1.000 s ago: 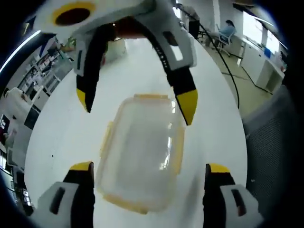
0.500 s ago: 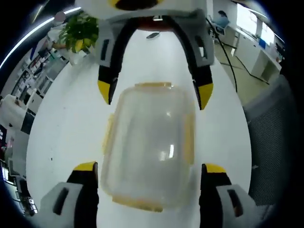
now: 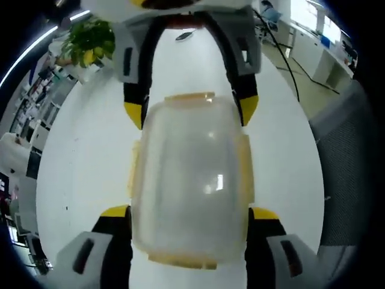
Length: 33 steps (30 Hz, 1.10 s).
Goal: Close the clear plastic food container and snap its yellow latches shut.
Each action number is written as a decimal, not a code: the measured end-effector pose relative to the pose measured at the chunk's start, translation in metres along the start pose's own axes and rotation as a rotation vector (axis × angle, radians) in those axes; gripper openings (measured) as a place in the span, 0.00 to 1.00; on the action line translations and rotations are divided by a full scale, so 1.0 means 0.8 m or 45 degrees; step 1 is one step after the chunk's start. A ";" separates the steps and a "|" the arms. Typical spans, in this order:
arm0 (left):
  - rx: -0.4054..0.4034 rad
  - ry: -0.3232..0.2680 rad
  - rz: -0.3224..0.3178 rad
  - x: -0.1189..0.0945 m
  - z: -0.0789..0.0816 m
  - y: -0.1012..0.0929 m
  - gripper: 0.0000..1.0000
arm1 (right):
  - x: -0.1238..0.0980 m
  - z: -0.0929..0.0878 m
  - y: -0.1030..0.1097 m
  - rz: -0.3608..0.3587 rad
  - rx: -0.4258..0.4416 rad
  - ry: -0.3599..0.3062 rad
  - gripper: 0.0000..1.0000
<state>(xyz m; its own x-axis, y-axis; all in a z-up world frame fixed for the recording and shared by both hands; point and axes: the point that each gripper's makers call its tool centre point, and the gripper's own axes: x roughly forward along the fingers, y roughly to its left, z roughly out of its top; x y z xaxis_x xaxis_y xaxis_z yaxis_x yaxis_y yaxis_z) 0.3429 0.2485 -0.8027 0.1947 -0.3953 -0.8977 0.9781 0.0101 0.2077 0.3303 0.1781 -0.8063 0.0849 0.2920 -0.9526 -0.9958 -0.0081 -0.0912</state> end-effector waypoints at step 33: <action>-0.045 -0.017 0.026 -0.013 -0.030 0.000 0.74 | 0.010 0.033 -0.003 0.012 -0.033 -0.059 0.74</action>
<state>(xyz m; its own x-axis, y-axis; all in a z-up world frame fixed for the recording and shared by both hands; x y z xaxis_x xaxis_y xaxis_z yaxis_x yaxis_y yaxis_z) 0.3424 0.2747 -0.8030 0.2139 -0.4071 -0.8880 0.9760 0.0504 0.2120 0.3324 0.2054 -0.8060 0.0730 0.3357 -0.9391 -0.9953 -0.0357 -0.0901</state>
